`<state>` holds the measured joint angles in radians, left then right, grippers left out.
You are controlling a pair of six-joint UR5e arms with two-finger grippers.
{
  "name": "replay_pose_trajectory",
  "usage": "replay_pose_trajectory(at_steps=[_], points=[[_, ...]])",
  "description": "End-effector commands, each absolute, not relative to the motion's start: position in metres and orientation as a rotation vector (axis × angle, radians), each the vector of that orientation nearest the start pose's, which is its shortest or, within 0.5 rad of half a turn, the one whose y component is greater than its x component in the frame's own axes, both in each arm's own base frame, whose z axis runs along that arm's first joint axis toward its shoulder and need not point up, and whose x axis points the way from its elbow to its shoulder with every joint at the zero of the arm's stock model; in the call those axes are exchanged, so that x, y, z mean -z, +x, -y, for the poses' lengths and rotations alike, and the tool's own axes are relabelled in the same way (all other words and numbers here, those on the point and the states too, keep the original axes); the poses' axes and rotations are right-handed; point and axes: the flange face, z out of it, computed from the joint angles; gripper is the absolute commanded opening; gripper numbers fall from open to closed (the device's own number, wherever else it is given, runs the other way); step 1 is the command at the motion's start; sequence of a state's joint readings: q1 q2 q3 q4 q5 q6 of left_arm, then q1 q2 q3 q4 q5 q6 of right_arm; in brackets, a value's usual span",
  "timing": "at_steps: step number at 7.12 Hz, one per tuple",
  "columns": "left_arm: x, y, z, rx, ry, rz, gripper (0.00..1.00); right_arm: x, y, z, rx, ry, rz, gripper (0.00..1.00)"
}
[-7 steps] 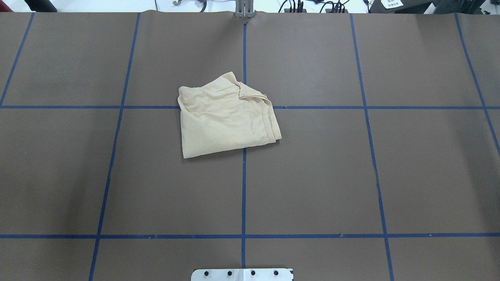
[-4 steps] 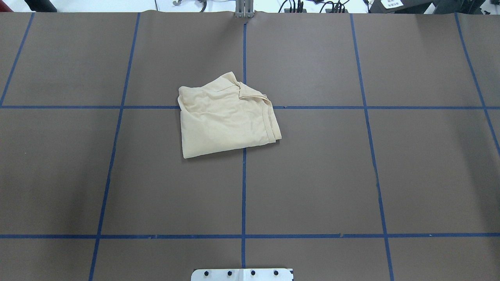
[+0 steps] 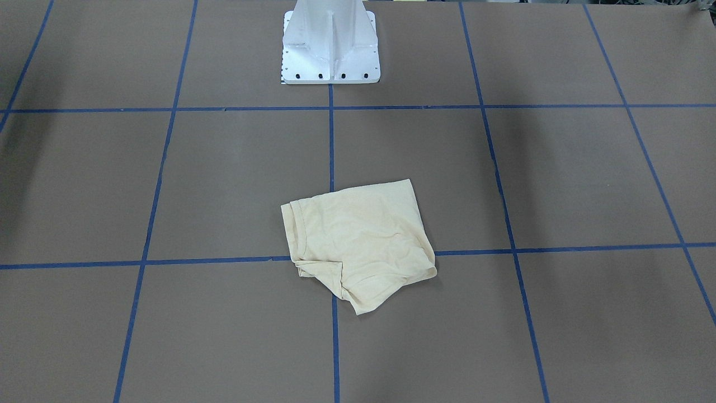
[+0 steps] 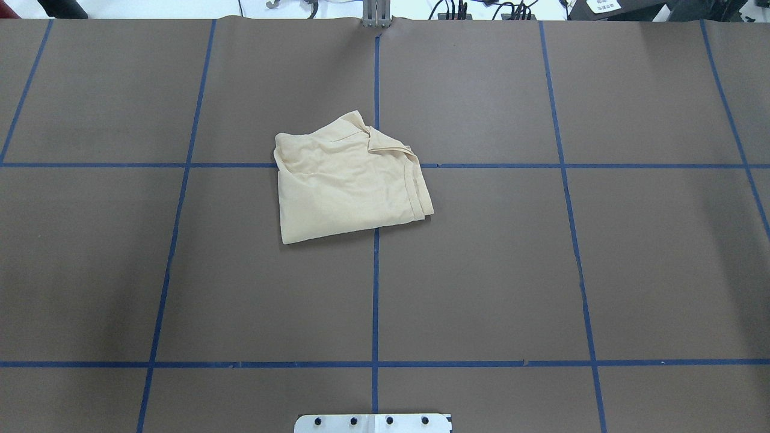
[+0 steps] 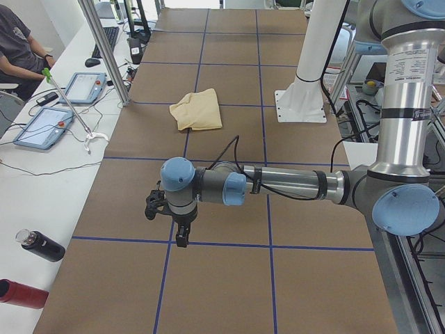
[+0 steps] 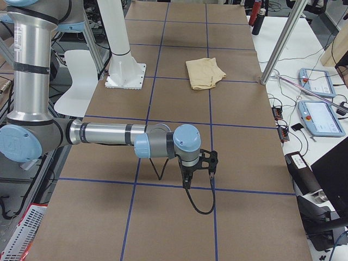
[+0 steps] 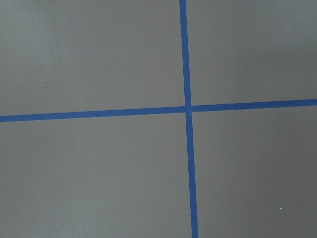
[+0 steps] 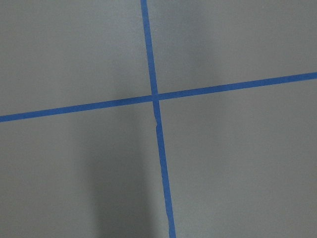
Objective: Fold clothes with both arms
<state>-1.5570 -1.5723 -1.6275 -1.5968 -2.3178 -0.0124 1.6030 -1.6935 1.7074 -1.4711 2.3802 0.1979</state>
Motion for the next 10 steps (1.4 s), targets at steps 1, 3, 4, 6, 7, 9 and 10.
replay_pose_trajectory(at_steps=[1,3,4,6,7,9,10], points=[[-0.6292,-0.0580,0.4985,-0.034,0.069,-0.748,1.00,-0.6358,0.0755,0.4448,-0.171,0.040,0.816,1.00],[-0.6299,-0.0581,0.4986,-0.040,0.071,-0.746,1.00,-0.6375,0.0755,0.4432,-0.174,0.034,0.816,1.00],[-0.6299,-0.0581,0.4986,-0.041,0.072,-0.746,1.00,-0.6369,0.0755,0.4439,-0.173,0.036,0.816,1.00],[-0.6297,-0.0580,0.4987,-0.042,0.073,-0.747,1.00,-0.6361,0.0755,0.4440,-0.162,0.041,0.816,1.00],[-0.6298,-0.0581,0.4987,-0.042,0.073,-0.746,1.00,-0.6331,0.0755,0.4449,-0.156,0.049,0.816,1.00],[-0.6299,-0.0581,0.4986,-0.041,0.072,-0.746,1.00,-0.6341,0.0722,0.4433,-0.122,0.054,0.813,1.00],[-0.6299,-0.0581,0.4986,-0.041,0.072,-0.746,1.00,-0.6364,0.0662,0.4435,-0.107,0.046,0.802,1.00]])
